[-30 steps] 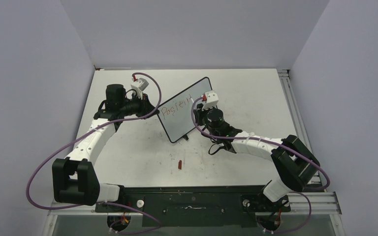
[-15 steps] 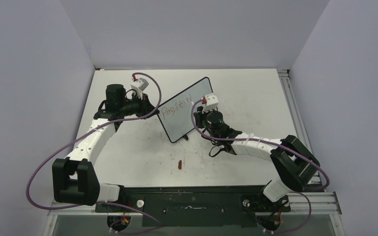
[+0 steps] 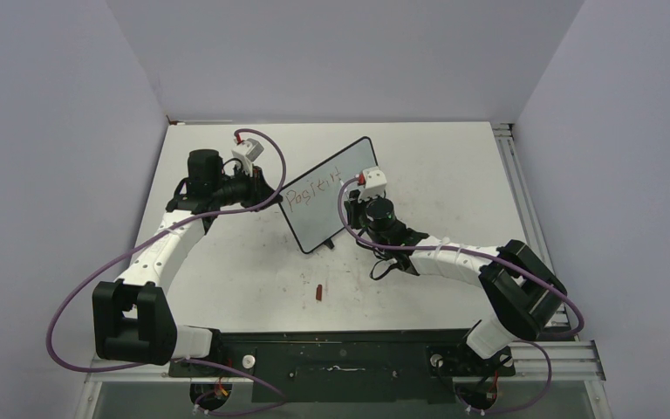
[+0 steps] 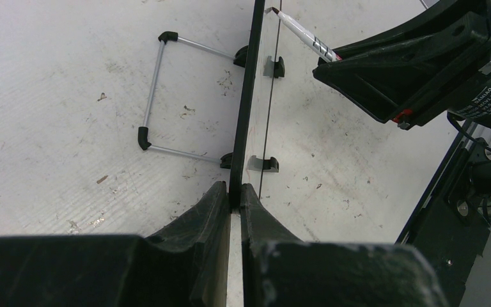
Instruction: Write a sentence on the whiteboard
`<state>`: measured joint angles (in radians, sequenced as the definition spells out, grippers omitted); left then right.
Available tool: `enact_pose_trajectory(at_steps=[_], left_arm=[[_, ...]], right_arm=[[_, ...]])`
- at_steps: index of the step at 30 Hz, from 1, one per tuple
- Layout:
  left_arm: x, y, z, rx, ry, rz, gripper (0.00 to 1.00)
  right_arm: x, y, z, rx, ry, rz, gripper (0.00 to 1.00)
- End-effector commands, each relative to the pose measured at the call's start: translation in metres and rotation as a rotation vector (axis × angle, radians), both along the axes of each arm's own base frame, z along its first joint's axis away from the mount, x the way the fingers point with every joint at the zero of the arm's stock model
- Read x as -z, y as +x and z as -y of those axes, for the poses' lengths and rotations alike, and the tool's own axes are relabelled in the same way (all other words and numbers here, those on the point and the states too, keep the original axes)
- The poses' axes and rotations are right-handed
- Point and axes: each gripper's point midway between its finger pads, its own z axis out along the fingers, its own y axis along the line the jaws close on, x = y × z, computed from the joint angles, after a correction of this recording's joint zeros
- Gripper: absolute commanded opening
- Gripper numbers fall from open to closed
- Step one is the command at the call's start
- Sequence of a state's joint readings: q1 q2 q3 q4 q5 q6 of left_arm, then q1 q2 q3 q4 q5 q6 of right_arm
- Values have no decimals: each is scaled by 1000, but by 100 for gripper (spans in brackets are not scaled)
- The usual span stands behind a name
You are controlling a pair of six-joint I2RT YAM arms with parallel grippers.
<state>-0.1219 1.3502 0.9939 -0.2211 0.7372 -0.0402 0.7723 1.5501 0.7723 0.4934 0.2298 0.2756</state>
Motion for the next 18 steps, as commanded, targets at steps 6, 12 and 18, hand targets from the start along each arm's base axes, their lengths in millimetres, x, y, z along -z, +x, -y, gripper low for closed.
enact_pose_trajectory(at_steps=[6, 12, 18], left_arm=[[-28, 6, 1, 14, -12, 105, 0], [-29, 6, 1, 14, -12, 107, 0], [-30, 6, 1, 14, -14, 110, 0]], right_arm=[[-31, 12, -3, 35, 27, 67, 5], [-39, 12, 1, 49, 29, 83, 5], [-52, 9, 7, 54, 47, 107, 5]])
